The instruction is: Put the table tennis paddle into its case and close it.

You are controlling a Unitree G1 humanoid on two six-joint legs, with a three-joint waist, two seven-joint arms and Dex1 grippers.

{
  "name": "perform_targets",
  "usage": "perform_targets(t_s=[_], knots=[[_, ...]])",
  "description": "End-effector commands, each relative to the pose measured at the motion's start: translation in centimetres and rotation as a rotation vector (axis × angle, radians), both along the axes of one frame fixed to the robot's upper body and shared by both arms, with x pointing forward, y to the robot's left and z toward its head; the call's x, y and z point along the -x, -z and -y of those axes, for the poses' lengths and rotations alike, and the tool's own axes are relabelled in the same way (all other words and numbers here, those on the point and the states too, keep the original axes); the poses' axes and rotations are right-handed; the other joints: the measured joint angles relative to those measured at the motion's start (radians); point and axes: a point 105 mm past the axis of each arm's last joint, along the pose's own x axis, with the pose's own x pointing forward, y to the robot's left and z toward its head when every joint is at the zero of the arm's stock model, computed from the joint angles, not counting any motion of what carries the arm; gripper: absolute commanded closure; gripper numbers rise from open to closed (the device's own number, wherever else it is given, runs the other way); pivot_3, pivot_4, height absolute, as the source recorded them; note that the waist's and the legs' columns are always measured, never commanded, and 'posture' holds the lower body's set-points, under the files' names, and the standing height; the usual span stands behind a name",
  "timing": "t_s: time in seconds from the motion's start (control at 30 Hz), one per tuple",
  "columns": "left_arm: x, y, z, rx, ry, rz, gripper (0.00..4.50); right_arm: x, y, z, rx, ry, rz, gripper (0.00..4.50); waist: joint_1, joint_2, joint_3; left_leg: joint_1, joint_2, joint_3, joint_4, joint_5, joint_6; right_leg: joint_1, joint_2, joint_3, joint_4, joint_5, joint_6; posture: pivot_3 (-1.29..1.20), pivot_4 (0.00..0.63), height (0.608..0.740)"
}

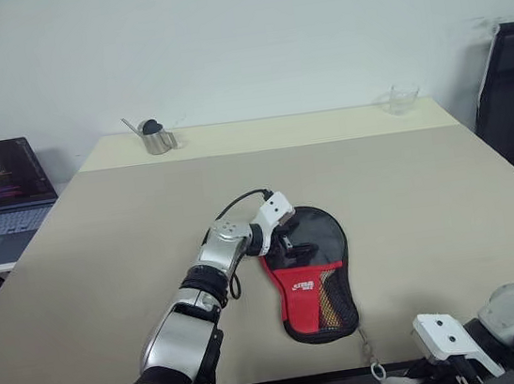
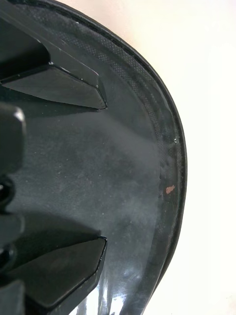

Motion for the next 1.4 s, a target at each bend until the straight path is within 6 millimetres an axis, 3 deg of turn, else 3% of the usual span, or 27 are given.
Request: perform_targets(t_s=[0.03, 0.17, 0.27, 0.63, 0.73, 1.0, 1.17, 1.4], knots=[[0.2, 1.9, -0.6, -0.074, -0.028, -0.036, 0.00, 0.7, -0.4, -0.6, -0.015, -0.039, 0.000, 4.42, 0.000, 0.000, 0.000, 0.000, 0.000, 0.000, 0.000, 0.000, 0.000, 0.000, 0.000, 0.000, 0.000, 0.000, 0.000, 0.00, 0.150, 0.740], [0.2, 1.6, -0.2, -0.059, -0.010, -0.016, 0.00, -1.5, 0.3, -0.2, 0.051, 0.065, 0.081, 4.43, 0.000, 0.000, 0.000, 0.000, 0.000, 0.000, 0.000, 0.000, 0.000, 0.000, 0.000, 0.000, 0.000, 0.000, 0.000, 0.00, 0.150, 0.740], [0.3, 1.3, 0.2, -0.038, 0.010, -0.009, 0.00, -1.8, 0.2, 0.0, 0.066, 0.060, 0.081, 4.43, 0.001, 0.000, 0.000, 0.000, 0.000, 0.000, 0.000, 0.000, 0.000, 0.000, 0.000, 0.000, 0.001, 0.000, 0.000, 0.00, 0.150, 0.740], [0.1, -0.2, 0.9, 0.043, 0.016, 0.033, 0.00, -2.4, 0.4, 2.2, 0.154, 0.033, 0.049, 0.87, 0.000, -0.001, 0.000, 0.000, 0.000, 0.000, 0.001, 0.000, 0.000, 0.000, 0.000, 0.000, 0.000, 0.000, 0.000, 0.00, 0.150, 0.740], [0.1, -0.8, 0.8, 0.085, 0.012, 0.040, 0.00, -3.5, 0.0, 3.1, 0.182, 0.046, 0.095, 0.02, 0.000, -0.001, 0.001, 0.000, 0.000, 0.001, 0.002, 0.000, 0.000, 0.000, 0.000, 0.000, 0.000, 0.001, 0.001, 0.00, 0.150, 0.740], [0.9, -4.6, -1.6, 0.216, 0.047, 0.069, 0.00, -9.4, -4.3, 5.2, 0.106, 0.208, 0.233, 0.02, -0.006, -0.002, 0.004, 0.000, 0.000, 0.001, 0.006, 0.000, 0.000, -0.001, -0.002, 0.002, 0.002, 0.004, 0.004, 0.00, 0.150, 0.740], [2.5, -7.8, -6.5, 0.196, 0.030, 0.135, 0.00, -14.5, -8.4, 6.9, 0.007, 0.394, 0.332, 0.02, -0.011, -0.001, 0.005, -0.001, 0.002, 0.001, 0.002, 0.000, 0.000, -0.004, -0.001, 0.004, 0.003, 0.001, -0.001, 0.00, 0.150, 0.740], [5.4, -10.1, -13.0, 0.171, -0.088, 0.154, 0.00, -18.2, -9.7, 10.2, 0.079, 0.527, 0.406, 0.02, -0.004, 0.001, 0.006, -0.001, 0.004, 0.001, -0.003, 0.000, -0.001, -0.006, -0.001, 0.001, 0.007, -0.004, -0.008, 0.00, 0.150, 0.740]])
